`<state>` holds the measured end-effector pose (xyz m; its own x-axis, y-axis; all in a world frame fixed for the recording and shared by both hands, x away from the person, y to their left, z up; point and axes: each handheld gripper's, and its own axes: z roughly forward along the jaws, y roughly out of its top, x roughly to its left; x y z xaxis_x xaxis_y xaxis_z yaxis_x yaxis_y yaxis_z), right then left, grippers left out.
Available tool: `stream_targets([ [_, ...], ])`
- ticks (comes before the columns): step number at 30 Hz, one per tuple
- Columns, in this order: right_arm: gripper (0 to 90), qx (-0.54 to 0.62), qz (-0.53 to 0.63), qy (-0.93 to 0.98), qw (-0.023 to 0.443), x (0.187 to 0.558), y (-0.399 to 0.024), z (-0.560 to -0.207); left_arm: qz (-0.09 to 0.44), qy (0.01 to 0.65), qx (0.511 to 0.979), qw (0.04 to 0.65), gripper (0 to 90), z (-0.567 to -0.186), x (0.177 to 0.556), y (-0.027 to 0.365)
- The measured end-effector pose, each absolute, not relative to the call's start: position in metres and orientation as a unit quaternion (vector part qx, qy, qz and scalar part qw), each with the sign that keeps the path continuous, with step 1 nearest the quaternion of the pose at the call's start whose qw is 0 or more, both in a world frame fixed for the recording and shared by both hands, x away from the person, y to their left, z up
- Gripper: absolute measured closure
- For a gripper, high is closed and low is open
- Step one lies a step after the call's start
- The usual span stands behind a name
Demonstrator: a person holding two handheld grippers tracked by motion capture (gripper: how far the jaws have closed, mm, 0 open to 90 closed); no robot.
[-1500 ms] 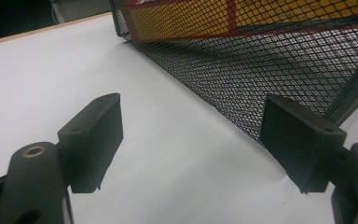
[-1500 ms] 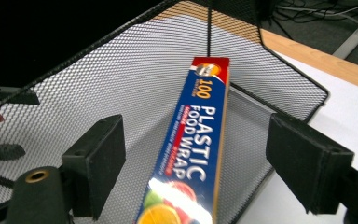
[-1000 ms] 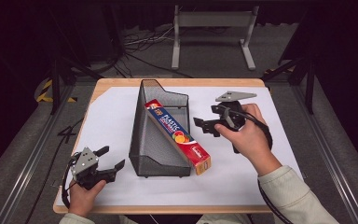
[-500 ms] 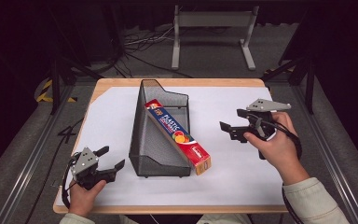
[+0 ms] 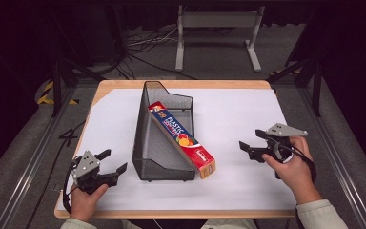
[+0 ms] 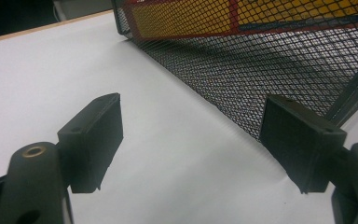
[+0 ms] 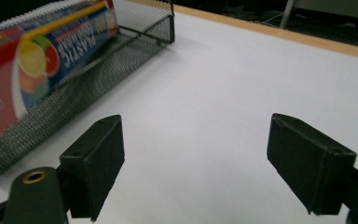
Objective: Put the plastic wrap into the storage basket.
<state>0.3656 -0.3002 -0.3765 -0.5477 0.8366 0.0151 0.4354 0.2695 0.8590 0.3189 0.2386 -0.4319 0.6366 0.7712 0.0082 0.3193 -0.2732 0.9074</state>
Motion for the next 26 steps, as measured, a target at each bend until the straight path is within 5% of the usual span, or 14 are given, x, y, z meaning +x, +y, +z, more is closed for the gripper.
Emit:
stream_targets([
  [26, 18.2, 0.418, 0.434, 0.764, 0.232, 0.352, -0.328, -0.426, 0.231, 0.353, 0.766, 0.486, 22.2, -0.432, 0.320, 0.237],
])
